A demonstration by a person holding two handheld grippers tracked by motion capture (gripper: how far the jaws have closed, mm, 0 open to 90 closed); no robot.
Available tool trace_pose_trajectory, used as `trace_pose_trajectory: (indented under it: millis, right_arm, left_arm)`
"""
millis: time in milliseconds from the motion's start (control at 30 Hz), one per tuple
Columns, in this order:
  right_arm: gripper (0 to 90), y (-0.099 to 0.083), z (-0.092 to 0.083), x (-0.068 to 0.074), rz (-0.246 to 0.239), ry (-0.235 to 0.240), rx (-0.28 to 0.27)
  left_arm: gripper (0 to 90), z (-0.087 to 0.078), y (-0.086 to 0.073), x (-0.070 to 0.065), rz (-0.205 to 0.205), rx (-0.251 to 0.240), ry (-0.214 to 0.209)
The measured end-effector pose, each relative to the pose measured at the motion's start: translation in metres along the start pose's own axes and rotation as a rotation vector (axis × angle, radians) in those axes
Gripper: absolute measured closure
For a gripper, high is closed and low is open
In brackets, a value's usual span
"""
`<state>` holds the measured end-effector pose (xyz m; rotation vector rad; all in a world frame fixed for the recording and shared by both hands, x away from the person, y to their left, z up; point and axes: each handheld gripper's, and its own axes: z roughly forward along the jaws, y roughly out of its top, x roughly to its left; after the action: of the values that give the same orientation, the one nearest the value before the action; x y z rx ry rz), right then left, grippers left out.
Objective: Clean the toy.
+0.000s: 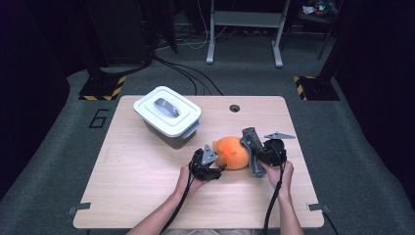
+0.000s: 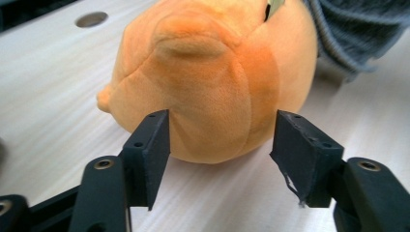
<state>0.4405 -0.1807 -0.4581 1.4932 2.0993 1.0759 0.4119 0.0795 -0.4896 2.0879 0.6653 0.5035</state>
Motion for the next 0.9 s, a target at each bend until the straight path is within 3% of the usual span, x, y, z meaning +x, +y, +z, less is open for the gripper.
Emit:
trace_pose_trajectory:
  millis: [200, 467, 567, 733, 800, 900]
  right_arm:
    - [71.1, 0.000, 0.000, -0.001, 0.004, 0.005, -0.001]
    - [71.1, -0.001, 0.001, 0.000, 0.005, 0.001, -0.006]
    - [71.2, -0.001, -0.002, -0.001, 0.005, 0.000, -0.016]
    - [71.4, 0.002, -0.015, 0.001, 0.007, 0.006, -0.052]
    - [71.3, 0.005, -0.023, 0.005, -0.016, 0.010, -0.073]
    - [71.3, 0.010, -0.035, 0.017, -0.048, 0.030, -0.096]
  left_arm:
    - [39.6, 0.007, -0.002, -0.005, 0.050, -0.011, 0.041]
    - [67.4, 0.011, -0.004, -0.004, 0.046, -0.027, 0.050]
    - [74.0, 0.008, -0.003, 0.001, -0.008, -0.040, 0.011]
    - [77.5, 0.003, 0.000, 0.010, -0.137, -0.046, -0.057]
    - [77.8, 0.000, 0.002, 0.013, -0.197, -0.049, -0.096]
    - [77.8, -0.004, 0.005, 0.016, -0.249, -0.046, -0.147]
